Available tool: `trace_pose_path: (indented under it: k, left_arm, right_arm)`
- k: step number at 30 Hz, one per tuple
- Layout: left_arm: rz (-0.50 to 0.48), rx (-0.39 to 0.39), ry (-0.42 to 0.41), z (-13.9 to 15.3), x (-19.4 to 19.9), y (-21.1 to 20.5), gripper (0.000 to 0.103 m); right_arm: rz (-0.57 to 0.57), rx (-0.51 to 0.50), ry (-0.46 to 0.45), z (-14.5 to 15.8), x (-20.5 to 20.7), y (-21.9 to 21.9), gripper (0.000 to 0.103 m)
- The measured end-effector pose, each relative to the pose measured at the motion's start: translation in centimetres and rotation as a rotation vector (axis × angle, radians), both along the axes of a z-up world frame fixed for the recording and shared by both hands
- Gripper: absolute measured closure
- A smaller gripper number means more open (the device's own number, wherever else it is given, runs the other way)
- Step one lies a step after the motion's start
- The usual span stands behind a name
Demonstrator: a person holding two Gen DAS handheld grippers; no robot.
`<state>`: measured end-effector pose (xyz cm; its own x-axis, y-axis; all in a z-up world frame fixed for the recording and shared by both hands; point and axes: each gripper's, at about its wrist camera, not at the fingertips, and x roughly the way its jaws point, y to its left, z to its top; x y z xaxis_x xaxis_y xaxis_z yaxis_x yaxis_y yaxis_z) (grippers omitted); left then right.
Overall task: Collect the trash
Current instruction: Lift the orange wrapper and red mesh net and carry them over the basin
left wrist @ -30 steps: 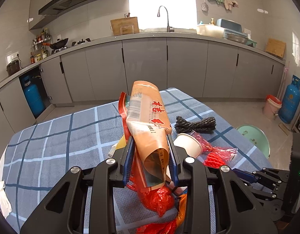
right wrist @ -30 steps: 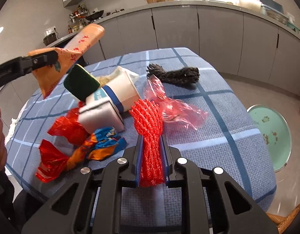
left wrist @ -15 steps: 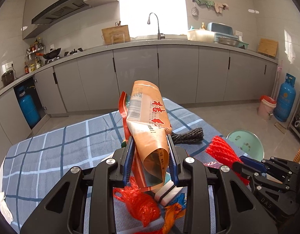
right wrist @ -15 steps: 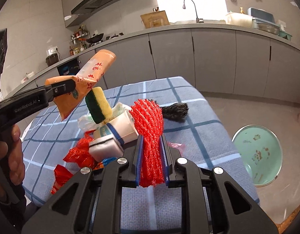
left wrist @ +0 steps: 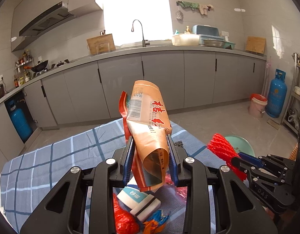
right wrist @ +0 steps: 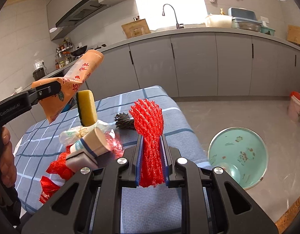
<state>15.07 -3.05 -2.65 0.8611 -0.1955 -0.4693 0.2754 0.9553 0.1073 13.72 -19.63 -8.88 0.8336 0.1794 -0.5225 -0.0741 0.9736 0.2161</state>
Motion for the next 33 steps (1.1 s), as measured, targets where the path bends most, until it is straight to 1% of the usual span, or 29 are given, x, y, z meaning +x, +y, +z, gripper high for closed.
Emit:
trace_pose_path:
  k: [4, 7, 10, 15, 16, 19, 22, 24, 25, 27, 29, 33]
  left_arm:
    - [-0.03, 0.007, -0.007, 0.2, 0.3, -1.3, 0.071]
    - [-0.042, 0.003, -0.008, 0.4, 0.5, -1.6, 0.071]
    - [-0.043, -0.005, 0.009, 0.3, 0.5, -1.3, 0.071]
    - [0.045, 0.051, 0.067, -2.2, 1.3, 1.3, 0.071]
    - [0.074, 0.068, 0.079, -2.8, 1.5, 2.3, 0.071]
    - [0.143, 0.081, 0.11, -3.7, 1.7, 5.0, 0.071]
    - [0.201, 0.106, 0.105, -3.8, 1.6, 7.0, 0.071]
    - [0.236, 0.129, 0.078, -3.4, 1.5, 7.7, 0.071]
    - [0.241, 0.124, 0.071, -3.0, 1.4, 7.8, 0.071]
    - [0.228, 0.105, 0.061, -2.2, 1.3, 7.8, 0.071]
    - [0.199, 0.095, 0.047, -1.5, 1.1, 6.8, 0.071]
    - [0.113, 0.077, 0.041, -0.9, 1.3, 3.7, 0.071]
  right_arm:
    - [-0.034, 0.003, -0.006, 0.1, 0.0, -1.3, 0.084]
    - [-0.055, 0.009, -0.009, 0.1, -0.1, -2.3, 0.084]
    - [-0.062, 0.01, -0.012, 0.0, -0.3, -2.6, 0.084]
    - [-0.045, 0.024, -0.011, -0.3, 0.0, -2.4, 0.084]
    - [-0.04, 0.027, -0.012, -0.4, 0.0, -2.3, 0.084]
    - [-0.024, 0.033, -0.009, -0.7, 0.1, -1.9, 0.084]
    - [-0.008, 0.033, -0.006, -0.9, 0.3, -1.4, 0.084]
    - [-0.001, 0.032, -0.008, -0.8, 0.4, -1.0, 0.084]
    - [0.001, 0.032, -0.01, -0.7, 0.4, -0.9, 0.084]
    - [0.003, 0.029, -0.011, -0.6, 0.5, -0.8, 0.084]
    - [0.0, 0.028, -0.012, -0.6, 0.6, -1.0, 0.084]
    - [-0.02, 0.028, -0.007, -0.7, 0.9, -2.0, 0.084]
